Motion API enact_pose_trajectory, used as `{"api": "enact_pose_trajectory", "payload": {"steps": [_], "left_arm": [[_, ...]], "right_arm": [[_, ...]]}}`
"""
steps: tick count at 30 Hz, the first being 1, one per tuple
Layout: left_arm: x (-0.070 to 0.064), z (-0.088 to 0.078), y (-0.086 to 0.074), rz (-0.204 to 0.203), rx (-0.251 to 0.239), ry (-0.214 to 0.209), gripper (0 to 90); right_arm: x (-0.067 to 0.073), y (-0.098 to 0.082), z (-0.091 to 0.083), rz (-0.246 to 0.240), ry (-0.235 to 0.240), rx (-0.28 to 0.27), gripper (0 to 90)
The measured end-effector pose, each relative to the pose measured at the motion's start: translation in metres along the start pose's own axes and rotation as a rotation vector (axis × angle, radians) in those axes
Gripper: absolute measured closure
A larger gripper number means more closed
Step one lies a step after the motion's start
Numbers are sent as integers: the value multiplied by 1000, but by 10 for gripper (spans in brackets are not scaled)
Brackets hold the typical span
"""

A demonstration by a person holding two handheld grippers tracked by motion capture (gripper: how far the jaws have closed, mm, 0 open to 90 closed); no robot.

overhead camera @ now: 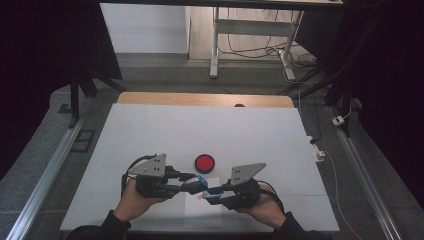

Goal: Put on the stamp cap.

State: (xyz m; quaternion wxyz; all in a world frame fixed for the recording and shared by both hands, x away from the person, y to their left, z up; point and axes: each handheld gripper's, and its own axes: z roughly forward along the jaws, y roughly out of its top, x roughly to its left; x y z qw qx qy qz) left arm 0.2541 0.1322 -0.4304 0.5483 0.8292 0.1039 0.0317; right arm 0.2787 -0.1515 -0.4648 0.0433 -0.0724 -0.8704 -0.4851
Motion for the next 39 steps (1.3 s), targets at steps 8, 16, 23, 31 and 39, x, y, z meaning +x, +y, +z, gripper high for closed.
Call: {"api": "enact_pose_trajectory", "payload": {"steps": [8, 16, 23, 31, 39], "left_arm": [[-3, 4, 1, 32, 9, -22, 702], [-5, 5, 1, 51, 14, -31, 702], [-5, 6, 1, 59, 14, -43, 702], [-4, 6, 0, 64, 15, -77, 702], [-1, 8, -2, 39, 4, -113, 702]], "right_arm": [[-2, 6, 10, -31, 39, -8, 687], [-2, 9, 15, -46, 64, -7, 688], [-1, 10, 16, -49, 84, -16, 688], [-1, 11, 15, -57, 102, -15, 688], [1, 12, 15, -85, 116, -17, 689]]}}
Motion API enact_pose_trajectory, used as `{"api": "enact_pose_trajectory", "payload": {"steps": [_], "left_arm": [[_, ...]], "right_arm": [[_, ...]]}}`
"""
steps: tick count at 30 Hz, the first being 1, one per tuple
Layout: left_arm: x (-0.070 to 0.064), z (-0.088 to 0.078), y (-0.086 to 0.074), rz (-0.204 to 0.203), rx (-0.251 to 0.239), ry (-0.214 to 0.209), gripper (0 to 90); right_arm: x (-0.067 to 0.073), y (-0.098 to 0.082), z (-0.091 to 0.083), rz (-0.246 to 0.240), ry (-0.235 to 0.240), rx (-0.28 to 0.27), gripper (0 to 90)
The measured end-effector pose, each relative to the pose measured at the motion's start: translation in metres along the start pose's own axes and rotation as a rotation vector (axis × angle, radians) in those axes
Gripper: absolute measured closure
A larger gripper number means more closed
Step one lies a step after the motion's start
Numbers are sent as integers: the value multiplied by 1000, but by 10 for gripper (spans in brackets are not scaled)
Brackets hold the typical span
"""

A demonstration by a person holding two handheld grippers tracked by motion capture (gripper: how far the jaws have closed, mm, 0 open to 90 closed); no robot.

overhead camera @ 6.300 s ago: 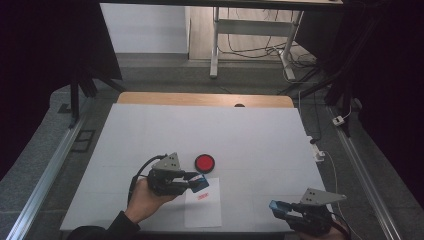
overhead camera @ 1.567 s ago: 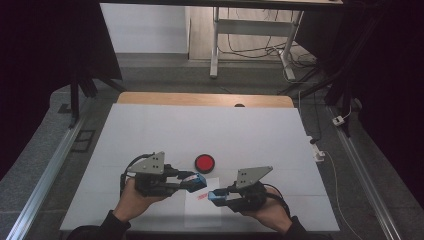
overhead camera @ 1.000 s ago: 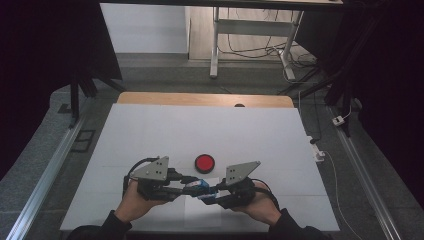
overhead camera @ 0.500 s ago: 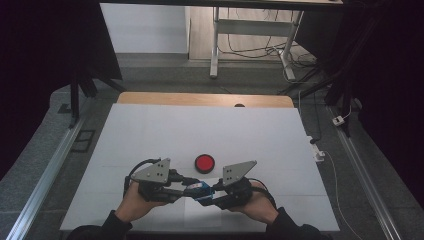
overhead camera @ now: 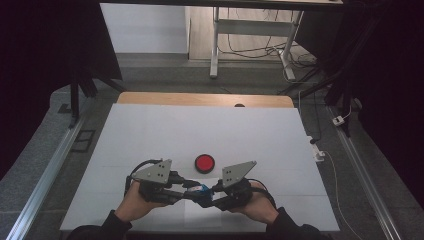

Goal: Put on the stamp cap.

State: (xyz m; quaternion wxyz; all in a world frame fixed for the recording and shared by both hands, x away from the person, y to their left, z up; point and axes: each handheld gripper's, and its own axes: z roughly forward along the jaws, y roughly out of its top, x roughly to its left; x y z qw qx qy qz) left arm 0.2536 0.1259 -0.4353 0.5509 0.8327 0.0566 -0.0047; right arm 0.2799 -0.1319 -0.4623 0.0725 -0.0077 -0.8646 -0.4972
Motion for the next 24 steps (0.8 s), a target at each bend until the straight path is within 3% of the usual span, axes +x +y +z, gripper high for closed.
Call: {"api": "enact_pose_trajectory", "payload": {"steps": [13, 17, 24], "left_arm": [[5, 2, -5, -97, -68, -95, 687], [5, 3, -4, -97, -49, -86, 689], [9, 3, -7, -117, -71, -92, 694]], "right_arm": [[6, 4, -3, -58, 18, -12, 693], [5, 3, -2, -55, 22, 1, 693], [4, 2, -2, -26, 24, -25, 691]]}}
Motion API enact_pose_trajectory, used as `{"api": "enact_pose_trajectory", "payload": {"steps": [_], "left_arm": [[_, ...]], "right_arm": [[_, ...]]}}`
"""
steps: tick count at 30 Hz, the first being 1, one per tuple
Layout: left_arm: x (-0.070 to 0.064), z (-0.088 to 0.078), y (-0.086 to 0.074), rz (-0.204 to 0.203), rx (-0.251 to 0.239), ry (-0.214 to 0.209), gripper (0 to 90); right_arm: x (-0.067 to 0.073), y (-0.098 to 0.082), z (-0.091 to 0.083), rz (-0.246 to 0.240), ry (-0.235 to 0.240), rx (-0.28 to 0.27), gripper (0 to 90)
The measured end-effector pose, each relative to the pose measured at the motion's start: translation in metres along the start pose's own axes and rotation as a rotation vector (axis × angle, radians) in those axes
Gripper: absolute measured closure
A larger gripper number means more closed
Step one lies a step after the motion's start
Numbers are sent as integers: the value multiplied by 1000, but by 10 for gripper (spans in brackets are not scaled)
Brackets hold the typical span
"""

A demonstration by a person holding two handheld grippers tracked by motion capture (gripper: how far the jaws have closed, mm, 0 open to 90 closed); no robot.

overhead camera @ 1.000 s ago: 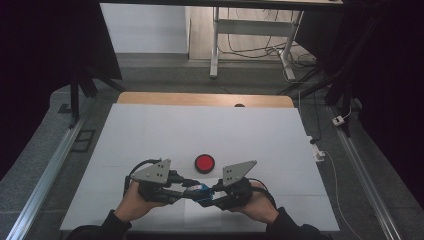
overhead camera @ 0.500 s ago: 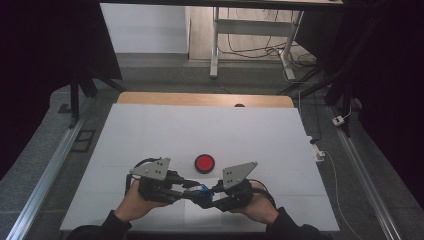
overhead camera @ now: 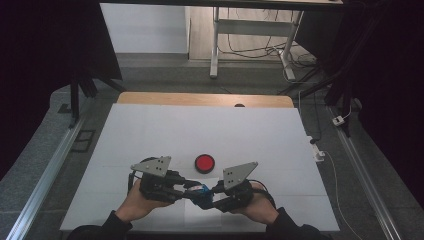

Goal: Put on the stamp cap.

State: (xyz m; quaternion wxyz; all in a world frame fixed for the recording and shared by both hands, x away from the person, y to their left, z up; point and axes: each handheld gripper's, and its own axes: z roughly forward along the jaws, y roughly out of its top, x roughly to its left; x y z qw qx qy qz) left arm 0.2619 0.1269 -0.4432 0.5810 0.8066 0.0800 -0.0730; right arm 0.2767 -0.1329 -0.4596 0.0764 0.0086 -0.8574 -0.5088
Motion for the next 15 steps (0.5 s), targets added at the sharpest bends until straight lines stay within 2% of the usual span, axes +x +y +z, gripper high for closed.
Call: {"api": "enact_pose_trajectory", "payload": {"steps": [6, 12, 15], "left_arm": [[0, -1, 2, 5, 2, 14, 697], [-2, -2, 5, 23, 6, 48, 700], [-3, -4, 5, 25, 2, 58, 700]], "right_arm": [[0, -1, 1, 18, -7, -14, 683], [1, 0, 0, 15, -60, -20, 614], [1, -1, -1, 23, -71, -14, 607]]}}
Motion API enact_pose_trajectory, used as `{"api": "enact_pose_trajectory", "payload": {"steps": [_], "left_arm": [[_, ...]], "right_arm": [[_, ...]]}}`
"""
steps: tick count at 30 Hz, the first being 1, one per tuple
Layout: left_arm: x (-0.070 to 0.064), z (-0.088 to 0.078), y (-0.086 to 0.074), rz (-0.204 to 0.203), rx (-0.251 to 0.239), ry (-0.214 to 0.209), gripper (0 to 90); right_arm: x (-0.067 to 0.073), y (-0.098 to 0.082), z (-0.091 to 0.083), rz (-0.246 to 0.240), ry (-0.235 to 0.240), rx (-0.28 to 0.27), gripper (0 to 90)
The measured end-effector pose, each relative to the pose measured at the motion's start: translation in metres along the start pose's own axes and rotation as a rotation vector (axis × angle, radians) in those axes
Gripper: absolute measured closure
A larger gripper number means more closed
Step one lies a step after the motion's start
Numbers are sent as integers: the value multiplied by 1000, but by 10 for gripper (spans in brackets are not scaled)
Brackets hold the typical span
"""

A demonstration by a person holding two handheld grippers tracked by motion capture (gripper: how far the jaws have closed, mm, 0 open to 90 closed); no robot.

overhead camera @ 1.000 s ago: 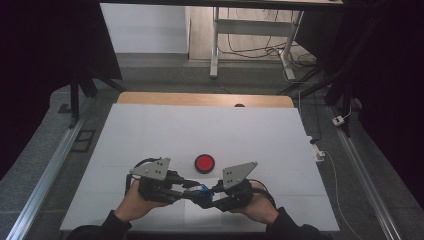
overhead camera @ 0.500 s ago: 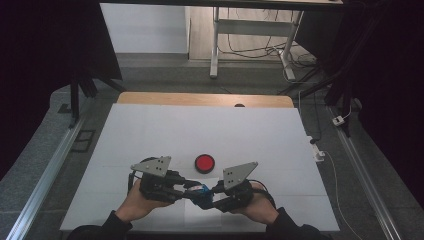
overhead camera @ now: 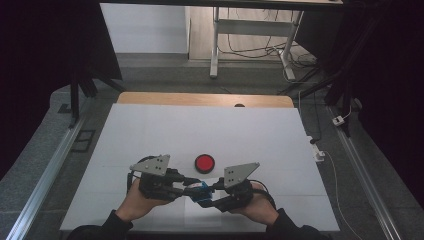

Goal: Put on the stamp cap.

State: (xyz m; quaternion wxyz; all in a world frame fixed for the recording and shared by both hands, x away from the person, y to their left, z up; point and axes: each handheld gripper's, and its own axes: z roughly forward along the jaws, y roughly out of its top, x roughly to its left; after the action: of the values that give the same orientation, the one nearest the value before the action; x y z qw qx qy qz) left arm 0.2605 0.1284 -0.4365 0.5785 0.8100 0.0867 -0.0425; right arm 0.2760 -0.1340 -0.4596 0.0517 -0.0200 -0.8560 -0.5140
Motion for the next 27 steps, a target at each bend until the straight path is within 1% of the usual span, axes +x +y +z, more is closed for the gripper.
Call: {"api": "enact_pose_trajectory", "payload": {"steps": [5, 9, 10, 15, 21, 27], "left_arm": [[-1, -3, 2, 9, -2, 26, 701], [-1, -5, 2, 3, -7, 43, 701], [-1, -6, 3, 4, -7, 46, 701], [-2, -8, 3, 1, -7, 60, 701], [-2, -9, 4, 8, 1, 83, 701], [-2, -11, 5, 5, 2, 105, 701]], "right_arm": [[0, 0, -1, 12, -31, 10, 571], [1, 0, -2, 24, -50, 15, 547], [1, 0, -2, 26, -61, 11, 538], [3, 0, -6, 45, -93, 23, 490], [6, -1, -12, 55, -135, 40, 457], [8, -2, -19, 80, -183, 50, 410]]}}
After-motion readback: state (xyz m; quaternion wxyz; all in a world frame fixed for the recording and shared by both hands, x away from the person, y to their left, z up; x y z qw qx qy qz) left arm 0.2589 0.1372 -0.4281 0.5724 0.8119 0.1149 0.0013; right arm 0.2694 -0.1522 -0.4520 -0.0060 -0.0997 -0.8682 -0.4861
